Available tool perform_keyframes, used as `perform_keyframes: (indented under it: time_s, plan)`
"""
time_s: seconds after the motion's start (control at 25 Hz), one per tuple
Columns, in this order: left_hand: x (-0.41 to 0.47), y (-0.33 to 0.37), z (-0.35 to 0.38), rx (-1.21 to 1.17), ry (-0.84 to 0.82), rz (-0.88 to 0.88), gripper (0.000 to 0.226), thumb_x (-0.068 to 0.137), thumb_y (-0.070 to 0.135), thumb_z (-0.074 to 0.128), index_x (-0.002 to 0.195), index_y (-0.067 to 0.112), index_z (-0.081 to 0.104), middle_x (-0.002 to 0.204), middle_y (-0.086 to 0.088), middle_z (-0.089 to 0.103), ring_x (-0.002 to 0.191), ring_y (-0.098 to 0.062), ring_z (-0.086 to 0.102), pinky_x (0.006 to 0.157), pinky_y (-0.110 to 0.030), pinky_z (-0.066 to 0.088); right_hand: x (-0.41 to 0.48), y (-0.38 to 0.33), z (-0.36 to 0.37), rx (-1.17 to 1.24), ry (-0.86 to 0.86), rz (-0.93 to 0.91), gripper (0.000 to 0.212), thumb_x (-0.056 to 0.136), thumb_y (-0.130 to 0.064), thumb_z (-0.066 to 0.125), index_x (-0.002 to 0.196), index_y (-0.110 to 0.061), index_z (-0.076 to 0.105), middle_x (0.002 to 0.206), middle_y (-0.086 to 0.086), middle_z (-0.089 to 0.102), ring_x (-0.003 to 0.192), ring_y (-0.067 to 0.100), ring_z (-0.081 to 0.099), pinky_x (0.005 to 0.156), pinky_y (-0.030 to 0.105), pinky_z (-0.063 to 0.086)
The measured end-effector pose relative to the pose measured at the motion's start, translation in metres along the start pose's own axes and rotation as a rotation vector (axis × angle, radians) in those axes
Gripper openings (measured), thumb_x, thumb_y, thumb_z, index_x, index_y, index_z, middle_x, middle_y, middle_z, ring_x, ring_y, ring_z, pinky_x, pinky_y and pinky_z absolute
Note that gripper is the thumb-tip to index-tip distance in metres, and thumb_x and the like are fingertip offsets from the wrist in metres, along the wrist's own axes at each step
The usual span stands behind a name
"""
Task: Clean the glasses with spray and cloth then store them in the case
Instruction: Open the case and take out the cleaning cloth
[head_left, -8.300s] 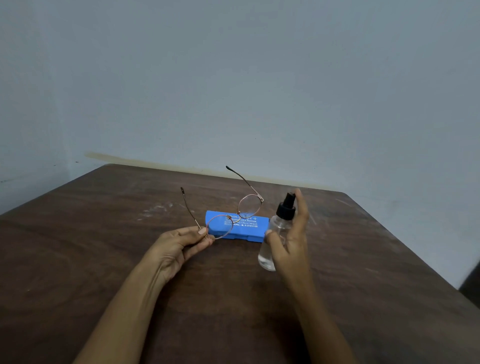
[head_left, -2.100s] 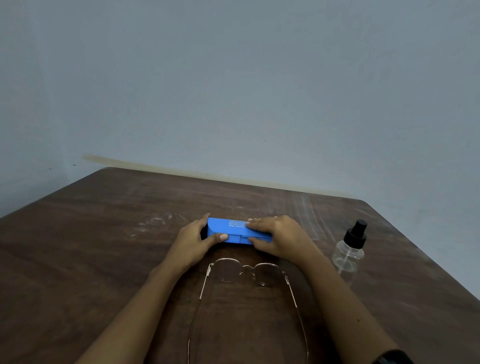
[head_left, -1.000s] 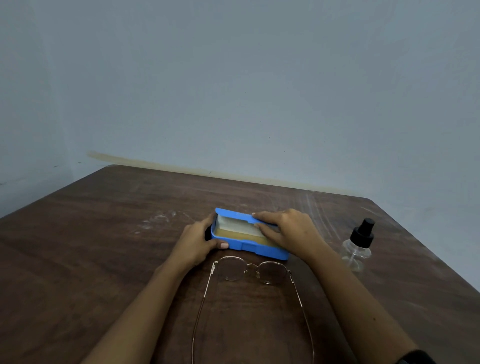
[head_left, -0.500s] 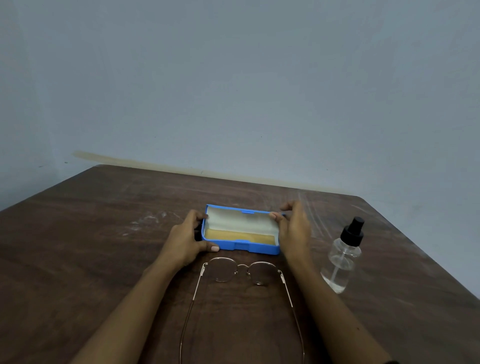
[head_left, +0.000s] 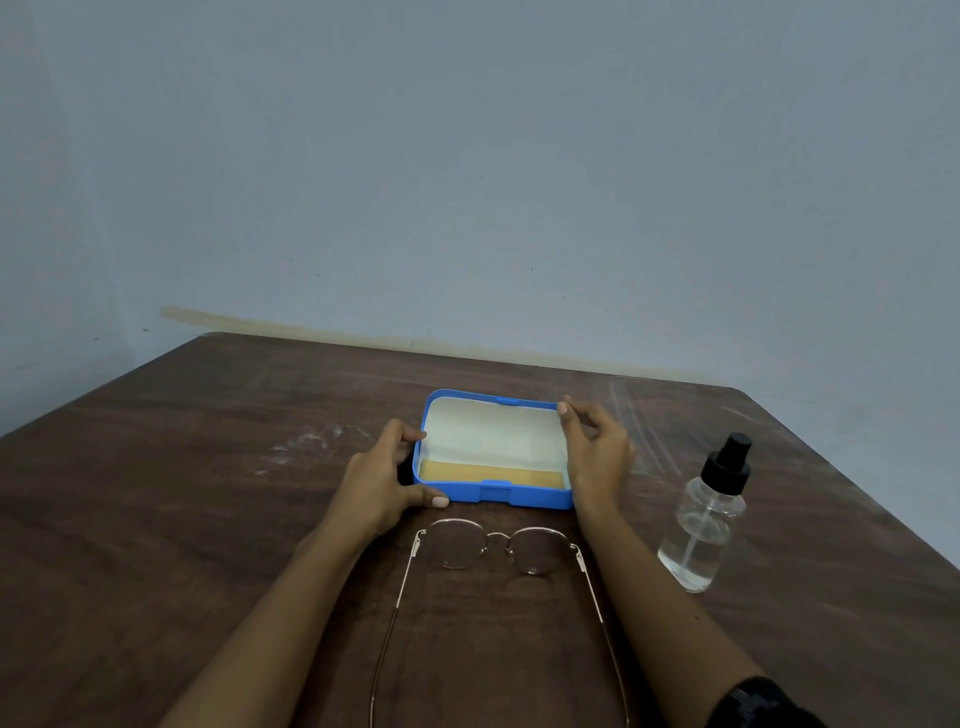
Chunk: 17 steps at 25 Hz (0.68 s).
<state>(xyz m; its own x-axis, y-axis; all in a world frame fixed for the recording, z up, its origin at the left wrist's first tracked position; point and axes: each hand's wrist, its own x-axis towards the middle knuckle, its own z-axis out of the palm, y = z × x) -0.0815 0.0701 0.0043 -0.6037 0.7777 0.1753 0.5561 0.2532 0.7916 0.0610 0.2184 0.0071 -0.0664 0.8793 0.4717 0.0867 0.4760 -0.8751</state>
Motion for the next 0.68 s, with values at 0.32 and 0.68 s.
perform_keyframes:
  time_s: [0.32, 0.68]
  plan:
    - [-0.004, 0.001, 0.002, 0.017, -0.015, 0.029, 0.068, 0.064, 0.017, 0.079, 0.119, 0.015, 0.040, 0.136, -0.008, 0.050, 0.125, -0.024, 0.045, 0.089, -0.028, 0.038, -0.008, 0.000, -0.018, 0.247, -0.137, 0.103, 0.018, 0.088, -0.010, 0.057, 0.104, -0.010, 0.066, 0.091, -0.005, 0.065, 0.083, 0.001, 0.059, 0.066, 0.005, 0.049]
    - [-0.006, 0.000, 0.001, -0.011, 0.010, 0.037, 0.068, 0.064, 0.016, 0.079, 0.121, 0.015, 0.042, 0.137, -0.009, 0.049, 0.125, -0.025, 0.045, 0.089, -0.028, 0.037, -0.027, -0.003, -0.045, -0.034, -0.148, -0.019, 0.007, 0.080, -0.006, 0.067, 0.084, -0.005, 0.061, 0.095, 0.005, 0.057, 0.079, 0.011, 0.059, 0.063, 0.002, 0.042]
